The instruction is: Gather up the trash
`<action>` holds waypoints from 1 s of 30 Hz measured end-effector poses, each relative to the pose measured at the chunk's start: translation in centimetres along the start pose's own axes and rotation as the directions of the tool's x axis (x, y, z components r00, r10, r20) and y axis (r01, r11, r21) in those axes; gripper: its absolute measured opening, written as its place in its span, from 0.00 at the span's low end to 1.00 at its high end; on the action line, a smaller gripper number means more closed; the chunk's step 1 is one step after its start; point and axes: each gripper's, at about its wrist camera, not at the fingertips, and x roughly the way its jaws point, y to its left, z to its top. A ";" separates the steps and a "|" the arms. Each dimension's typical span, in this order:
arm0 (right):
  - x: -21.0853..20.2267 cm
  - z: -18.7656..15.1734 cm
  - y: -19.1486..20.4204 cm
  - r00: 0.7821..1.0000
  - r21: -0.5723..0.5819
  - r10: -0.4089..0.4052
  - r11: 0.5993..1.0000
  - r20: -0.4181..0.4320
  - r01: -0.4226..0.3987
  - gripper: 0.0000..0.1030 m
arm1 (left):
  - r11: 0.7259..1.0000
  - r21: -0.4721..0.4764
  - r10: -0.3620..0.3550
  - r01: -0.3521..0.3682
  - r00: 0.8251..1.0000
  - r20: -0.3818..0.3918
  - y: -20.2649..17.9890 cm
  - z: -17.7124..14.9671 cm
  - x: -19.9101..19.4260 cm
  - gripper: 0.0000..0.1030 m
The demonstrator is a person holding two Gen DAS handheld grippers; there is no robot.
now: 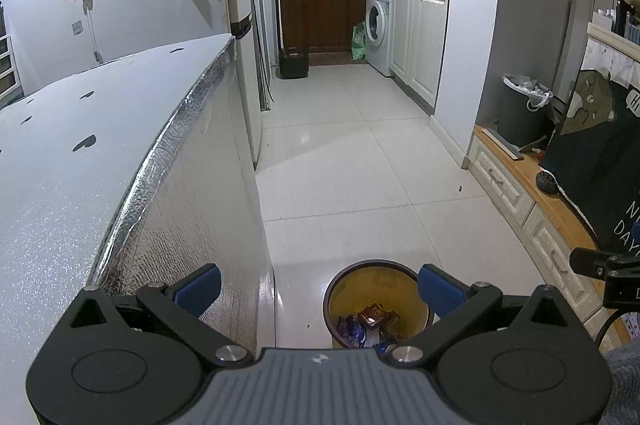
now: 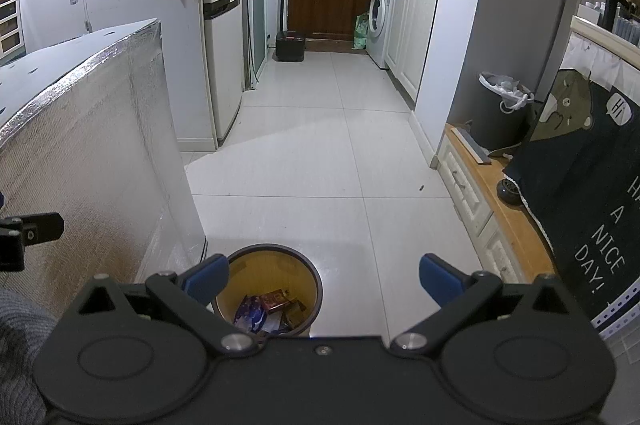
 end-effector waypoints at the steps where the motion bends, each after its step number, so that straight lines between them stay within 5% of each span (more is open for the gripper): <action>1: 0.0 0.0 0.1 1.000 0.000 0.000 1.000 -0.001 0.000 1.00 | 1.000 0.000 0.000 0.000 1.000 -0.002 0.0 0.0 0.0 1.00; 30: 0.0 0.1 0.2 1.000 0.000 0.004 1.000 -0.005 -0.004 1.00 | 1.000 0.001 -0.002 0.002 1.000 -0.008 -0.1 0.1 0.1 1.00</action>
